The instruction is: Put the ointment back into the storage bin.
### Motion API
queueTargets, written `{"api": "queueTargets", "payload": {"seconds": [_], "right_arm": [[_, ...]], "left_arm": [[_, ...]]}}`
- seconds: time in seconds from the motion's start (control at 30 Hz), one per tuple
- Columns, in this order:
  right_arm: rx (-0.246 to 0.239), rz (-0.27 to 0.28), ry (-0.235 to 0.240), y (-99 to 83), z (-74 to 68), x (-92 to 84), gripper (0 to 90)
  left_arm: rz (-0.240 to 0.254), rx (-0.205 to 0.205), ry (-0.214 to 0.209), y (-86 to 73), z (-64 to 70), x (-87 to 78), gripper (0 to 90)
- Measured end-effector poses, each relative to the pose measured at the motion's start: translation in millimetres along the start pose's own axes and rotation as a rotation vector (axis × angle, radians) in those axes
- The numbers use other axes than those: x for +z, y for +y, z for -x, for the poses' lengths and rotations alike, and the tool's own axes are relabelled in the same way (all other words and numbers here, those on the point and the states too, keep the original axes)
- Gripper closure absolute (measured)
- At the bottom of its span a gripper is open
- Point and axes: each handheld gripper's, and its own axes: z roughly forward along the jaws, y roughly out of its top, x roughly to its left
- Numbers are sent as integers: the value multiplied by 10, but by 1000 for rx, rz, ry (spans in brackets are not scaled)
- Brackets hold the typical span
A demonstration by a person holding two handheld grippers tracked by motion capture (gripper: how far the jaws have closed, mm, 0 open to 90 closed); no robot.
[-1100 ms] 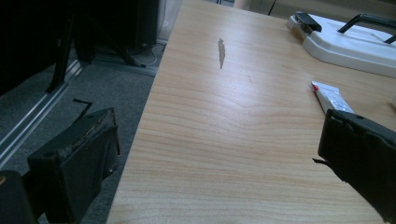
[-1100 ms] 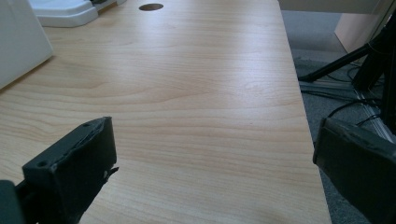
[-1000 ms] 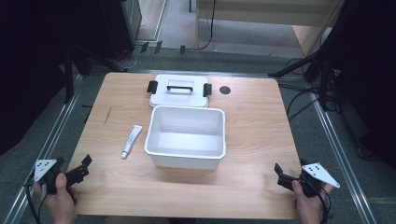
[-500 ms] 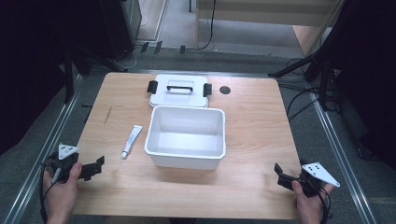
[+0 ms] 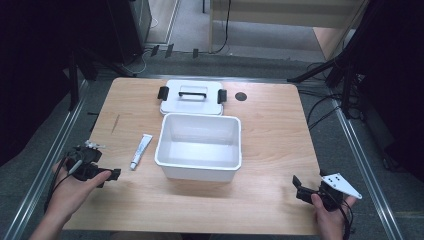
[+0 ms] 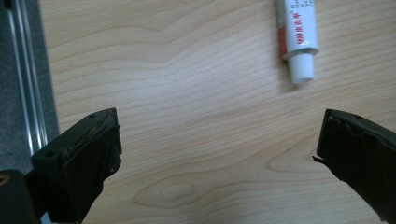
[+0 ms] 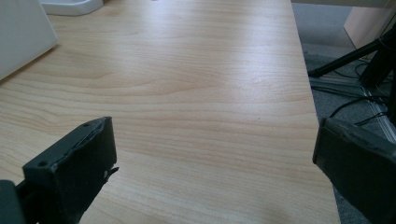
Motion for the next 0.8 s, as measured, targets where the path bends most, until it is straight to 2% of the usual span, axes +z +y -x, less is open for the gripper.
{"api": "queueTargets", "payload": {"seconds": [0.03,0.07,0.2,0.3,0.4,0.43,0.57,0.67,0.8], "right_arm": [[-1,-2,-2,1,-1,2,0],[-2,-3,-2,1,-1,2,0],[-2,-5,-2,1,-4,3,0],[-7,-7,2,2,-4,7,0],[-7,-9,3,3,-8,8,0],[-7,-11,3,3,-10,7,0],[-7,-10,5,3,-9,7,0],[-8,-10,7,3,-8,7,0],[-10,-13,7,4,-10,8,0]], "left_arm": [[-36,-7,-10,86,39,14,30],[-36,-7,-10,86,39,14,35],[-133,42,-6,296,157,46,50],[-167,69,1,409,225,76,64],[-176,70,-6,474,252,102,105],[-186,78,-6,540,273,141,144],[-210,84,-13,633,304,253,165],[-215,73,-40,707,318,296,244],[-224,71,-44,793,322,306,355]]}}
